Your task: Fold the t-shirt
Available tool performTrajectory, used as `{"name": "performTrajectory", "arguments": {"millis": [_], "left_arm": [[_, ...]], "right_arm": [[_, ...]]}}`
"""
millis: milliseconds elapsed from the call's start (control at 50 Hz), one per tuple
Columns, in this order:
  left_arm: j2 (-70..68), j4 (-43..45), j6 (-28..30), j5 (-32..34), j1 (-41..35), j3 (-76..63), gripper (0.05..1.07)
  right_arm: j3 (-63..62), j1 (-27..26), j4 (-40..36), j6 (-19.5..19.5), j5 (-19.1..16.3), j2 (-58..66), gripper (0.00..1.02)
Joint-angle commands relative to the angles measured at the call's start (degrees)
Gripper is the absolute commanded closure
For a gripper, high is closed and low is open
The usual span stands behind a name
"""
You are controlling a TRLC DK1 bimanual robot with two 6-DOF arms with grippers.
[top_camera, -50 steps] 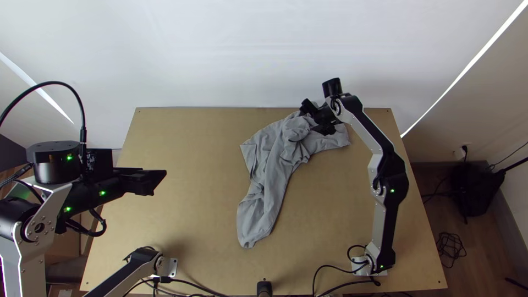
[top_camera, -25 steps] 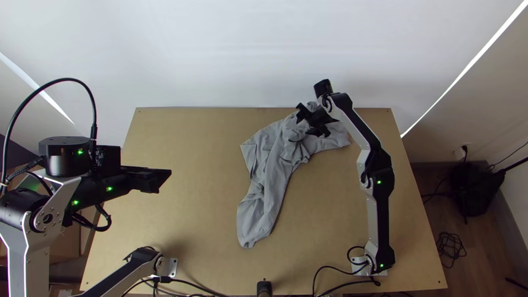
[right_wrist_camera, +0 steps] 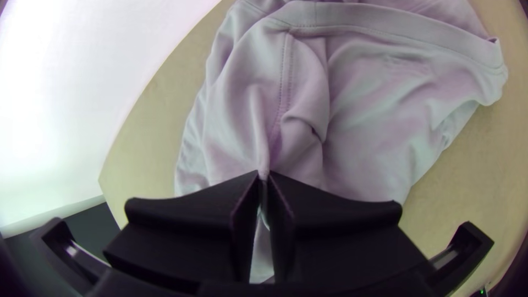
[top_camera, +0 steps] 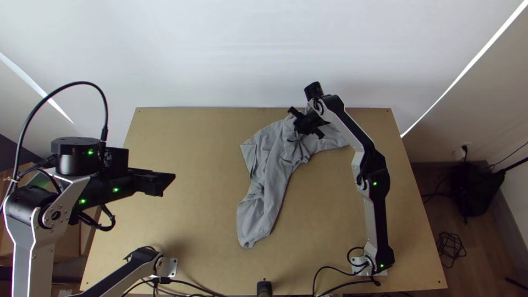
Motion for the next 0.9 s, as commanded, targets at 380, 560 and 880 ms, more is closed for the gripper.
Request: {"name": "performTrajectory", "arguments": {"millis": [380,560,880], "left_arm": [[6.6,6.3,10.5,-1.5,-28.1,-14.9,0.10],[10.2,7.4,16.2,-2.1,-36.9,-18.2,0.11],[13.4,14.6,17.8,-3.9,-44.0,-29.1,0.16]], "right_arm": [[-8.6,-7.3,-1.5,-5.9,1.5,-12.1,1.00],[-10.2,-9.8,-1.5,-7.0,2.3,-13.5,1.00],[-10.3,-11.3,-1.2,-7.8,3.8,-14.2,1.00]]}}
